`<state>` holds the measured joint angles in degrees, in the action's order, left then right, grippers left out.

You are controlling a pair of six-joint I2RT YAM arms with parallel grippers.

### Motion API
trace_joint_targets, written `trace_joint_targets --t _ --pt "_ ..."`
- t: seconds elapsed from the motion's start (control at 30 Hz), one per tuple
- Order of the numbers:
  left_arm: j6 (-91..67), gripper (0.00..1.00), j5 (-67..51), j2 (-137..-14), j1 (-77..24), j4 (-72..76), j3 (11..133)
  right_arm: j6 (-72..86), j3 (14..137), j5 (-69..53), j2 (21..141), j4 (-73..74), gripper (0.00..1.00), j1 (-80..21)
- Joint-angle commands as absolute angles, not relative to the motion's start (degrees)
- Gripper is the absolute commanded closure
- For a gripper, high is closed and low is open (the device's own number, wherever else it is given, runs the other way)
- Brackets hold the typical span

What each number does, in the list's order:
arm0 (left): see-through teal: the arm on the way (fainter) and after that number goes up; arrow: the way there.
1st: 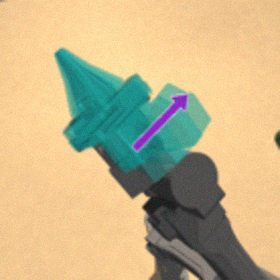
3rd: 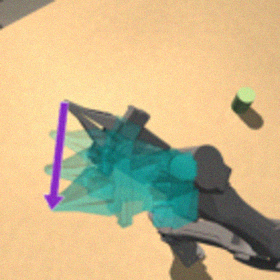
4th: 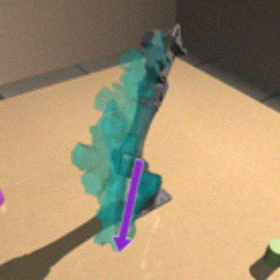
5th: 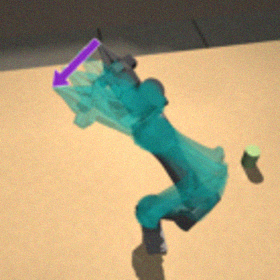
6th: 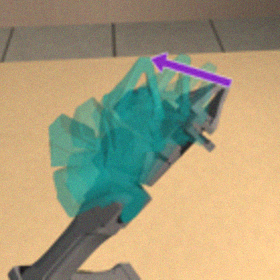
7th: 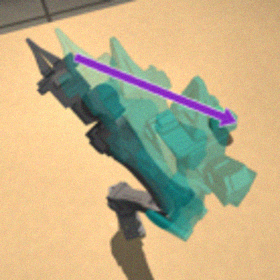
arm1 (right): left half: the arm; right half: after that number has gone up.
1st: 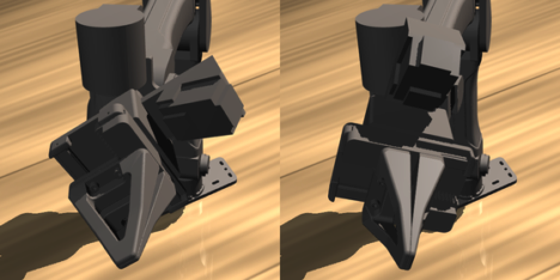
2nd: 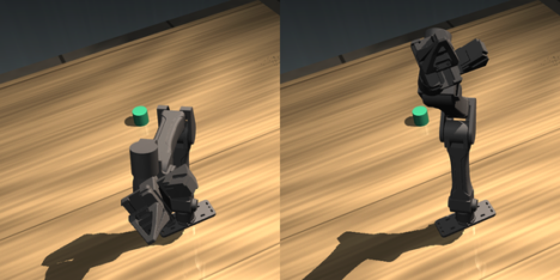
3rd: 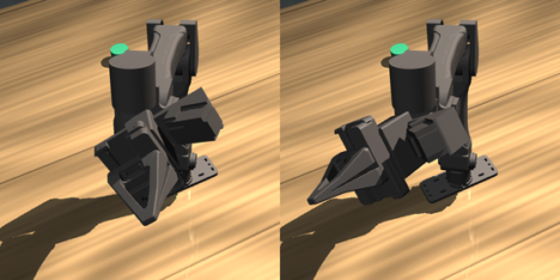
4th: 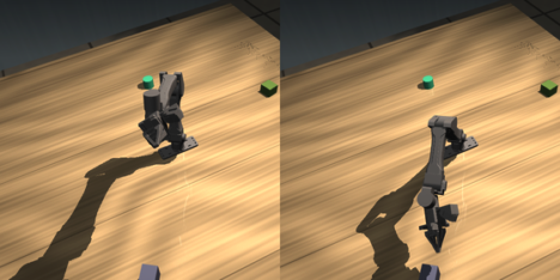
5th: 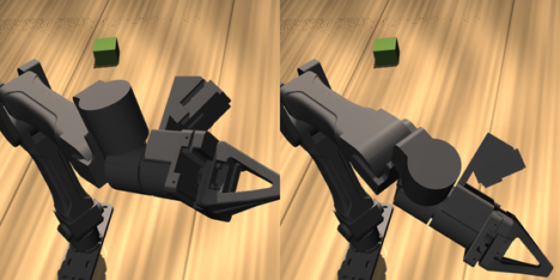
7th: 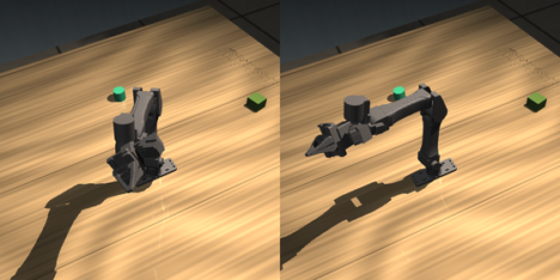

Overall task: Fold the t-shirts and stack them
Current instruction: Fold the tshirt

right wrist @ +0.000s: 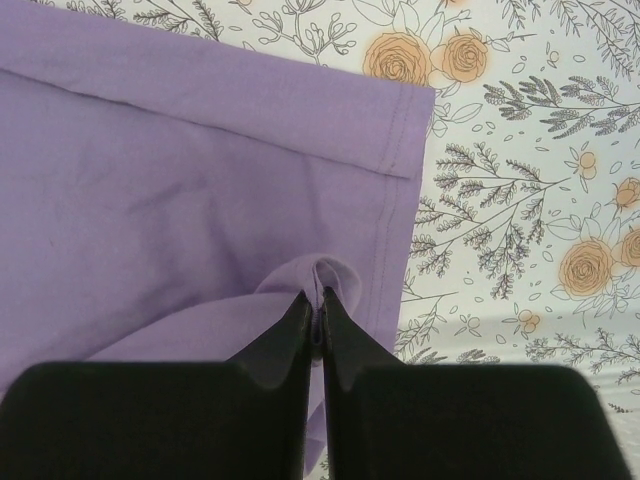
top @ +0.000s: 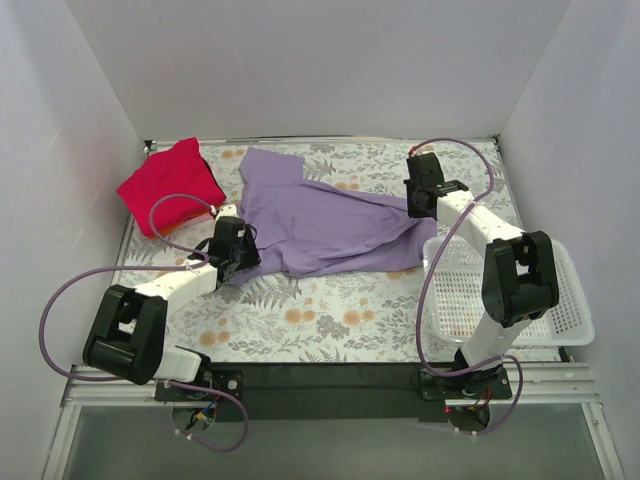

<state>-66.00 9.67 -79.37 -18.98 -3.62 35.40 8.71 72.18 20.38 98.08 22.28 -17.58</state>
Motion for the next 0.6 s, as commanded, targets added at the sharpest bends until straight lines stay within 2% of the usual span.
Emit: trace_joint_targets --t 0.0,0.13,0.3,0.4,0.57 --pt "-65.8 0.63 11.3 -78.9 -19.2 -1.4 37.6 8.0 71.9 20.8 96.2 21.0 0.99 -17.2" --pt "-65.3 0.63 11.6 -79.3 -19.2 -0.8 38.0 8.0 71.7 21.0 96.1 21.0 0.99 -17.1" --pt "-65.4 0.68 12.0 -81.1 -19.2 -0.4 38.1 7.9 71.6 21.0 95.8 21.0 0.99 -17.2" --pt "-65.3 0.81 12.5 -81.1 -19.2 -0.4 37.9 7.9 71.4 21.1 95.7 21.0 0.99 -17.2" --pt "-65.1 0.94 13.3 -82.0 -19.2 -0.4 38.3 7.8 71.4 21.3 95.8 21.0 0.99 -17.3"
